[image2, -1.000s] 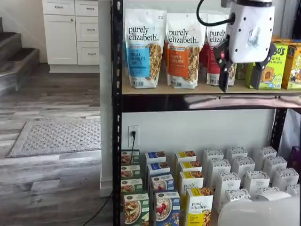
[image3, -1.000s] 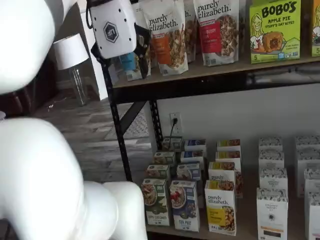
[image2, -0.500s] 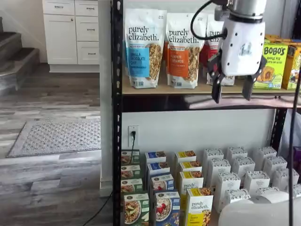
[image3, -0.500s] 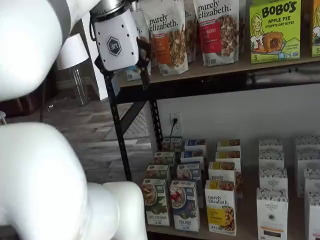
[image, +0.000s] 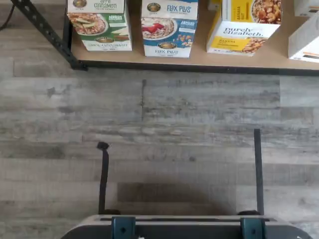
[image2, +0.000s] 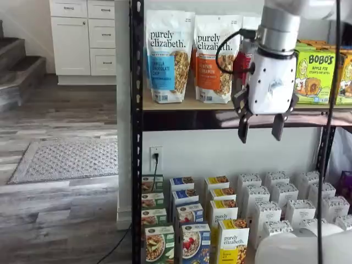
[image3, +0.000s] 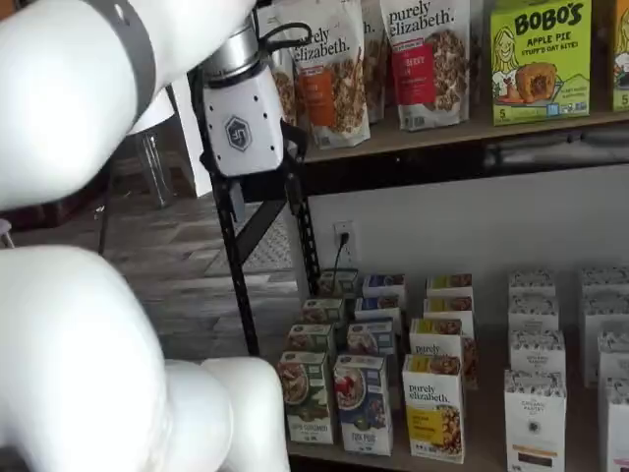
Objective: Pick up the blue and white box that is on the bottom shelf, the second box from the left
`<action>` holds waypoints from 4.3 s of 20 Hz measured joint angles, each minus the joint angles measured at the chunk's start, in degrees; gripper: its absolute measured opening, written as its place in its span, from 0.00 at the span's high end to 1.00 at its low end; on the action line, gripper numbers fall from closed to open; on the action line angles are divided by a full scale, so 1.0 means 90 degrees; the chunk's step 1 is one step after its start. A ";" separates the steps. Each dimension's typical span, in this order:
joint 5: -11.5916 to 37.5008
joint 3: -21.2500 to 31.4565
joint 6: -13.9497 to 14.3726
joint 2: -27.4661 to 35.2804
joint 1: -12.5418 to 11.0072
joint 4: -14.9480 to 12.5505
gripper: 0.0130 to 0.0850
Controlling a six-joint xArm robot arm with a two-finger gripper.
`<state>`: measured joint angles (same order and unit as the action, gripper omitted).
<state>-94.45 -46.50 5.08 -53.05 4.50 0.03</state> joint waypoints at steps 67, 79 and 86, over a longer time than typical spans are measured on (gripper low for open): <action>0.7578 0.2907 0.0346 0.4689 0.0724 0.0399 0.00; 0.8415 0.2648 0.0453 0.5673 0.0945 0.0484 0.00; 0.8699 0.2184 0.0357 0.6475 0.0659 0.0281 0.00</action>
<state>-16.16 -26.85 8.29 5.22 10.44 2.55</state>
